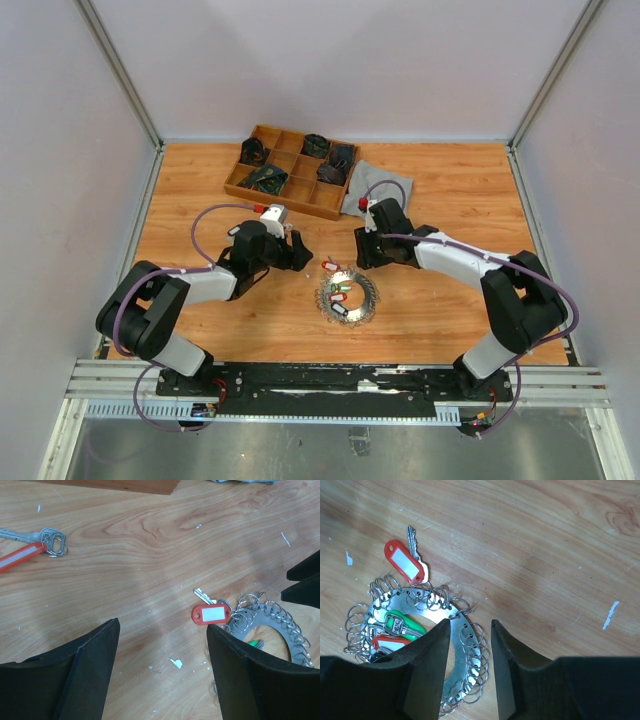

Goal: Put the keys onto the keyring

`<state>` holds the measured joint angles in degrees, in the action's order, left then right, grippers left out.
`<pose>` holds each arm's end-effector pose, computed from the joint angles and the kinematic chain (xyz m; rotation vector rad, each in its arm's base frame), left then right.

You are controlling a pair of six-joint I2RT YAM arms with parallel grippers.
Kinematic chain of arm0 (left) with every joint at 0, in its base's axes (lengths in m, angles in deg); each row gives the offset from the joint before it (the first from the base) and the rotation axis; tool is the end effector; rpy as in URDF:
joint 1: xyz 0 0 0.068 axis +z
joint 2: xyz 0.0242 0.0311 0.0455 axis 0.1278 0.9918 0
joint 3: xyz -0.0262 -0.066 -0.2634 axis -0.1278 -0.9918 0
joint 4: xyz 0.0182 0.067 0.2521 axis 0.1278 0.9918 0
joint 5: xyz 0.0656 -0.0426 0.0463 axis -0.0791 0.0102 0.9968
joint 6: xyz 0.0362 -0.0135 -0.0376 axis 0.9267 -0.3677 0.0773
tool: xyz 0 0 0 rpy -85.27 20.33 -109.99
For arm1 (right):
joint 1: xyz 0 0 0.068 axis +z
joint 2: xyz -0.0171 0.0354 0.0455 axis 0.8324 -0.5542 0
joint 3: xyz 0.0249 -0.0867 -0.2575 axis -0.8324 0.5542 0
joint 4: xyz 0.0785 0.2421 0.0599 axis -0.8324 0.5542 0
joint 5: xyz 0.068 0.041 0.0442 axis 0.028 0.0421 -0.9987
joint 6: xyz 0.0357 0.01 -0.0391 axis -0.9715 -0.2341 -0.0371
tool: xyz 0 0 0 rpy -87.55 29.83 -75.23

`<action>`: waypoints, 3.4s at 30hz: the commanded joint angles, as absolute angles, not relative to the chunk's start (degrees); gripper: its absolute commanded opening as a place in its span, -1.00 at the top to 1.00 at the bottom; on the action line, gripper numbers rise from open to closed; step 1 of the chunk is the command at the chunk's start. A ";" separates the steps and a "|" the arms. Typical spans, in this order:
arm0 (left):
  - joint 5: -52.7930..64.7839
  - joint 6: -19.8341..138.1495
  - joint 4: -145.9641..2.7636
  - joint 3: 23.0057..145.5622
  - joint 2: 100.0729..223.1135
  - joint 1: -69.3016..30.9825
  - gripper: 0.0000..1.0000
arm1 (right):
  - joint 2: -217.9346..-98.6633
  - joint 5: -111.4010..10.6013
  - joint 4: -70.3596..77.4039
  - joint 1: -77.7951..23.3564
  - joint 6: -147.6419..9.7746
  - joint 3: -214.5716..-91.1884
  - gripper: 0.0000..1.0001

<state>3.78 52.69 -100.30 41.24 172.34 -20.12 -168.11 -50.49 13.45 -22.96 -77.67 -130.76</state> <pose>0.2489 -0.1366 0.1559 0.2898 2.0689 -0.6782 0.2716 0.1847 0.1955 -0.4465 2.4317 0.5460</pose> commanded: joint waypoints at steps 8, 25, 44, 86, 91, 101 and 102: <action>4.24 53.80 -101.45 41.55 171.70 -20.73 -0.48 | -168.55 -40.47 16.59 -20.30 -88.78 -131.56 0.17; 8.38 53.51 -94.10 52.27 170.64 -33.24 -0.43 | -159.27 -40.04 20.18 -28.25 -88.92 -123.23 0.25; 13.90 53.00 -80.59 72.03 190.11 -41.92 0.12 | -143.99 -45.81 19.35 -36.47 -88.04 -109.08 0.27; 13.30 52.98 -79.53 68.98 192.01 -42.67 0.31 | -143.31 -46.80 18.83 -36.78 -87.24 -107.53 0.22; 13.00 52.82 -80.17 68.72 192.19 -42.67 0.35 | -143.31 -46.89 18.80 -36.78 -87.09 -107.50 0.22; 12.73 52.93 -80.35 68.80 192.60 -42.80 0.52 | -143.22 -46.89 18.65 -36.79 -86.91 -107.30 0.21; 12.75 52.98 -80.40 68.80 192.68 -42.84 0.52 | -143.24 -46.85 18.64 -36.75 -86.92 -107.28 0.21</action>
<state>13.07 52.45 -79.21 69.41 191.59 -42.02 -143.81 -46.77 19.05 -35.90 -87.59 -108.14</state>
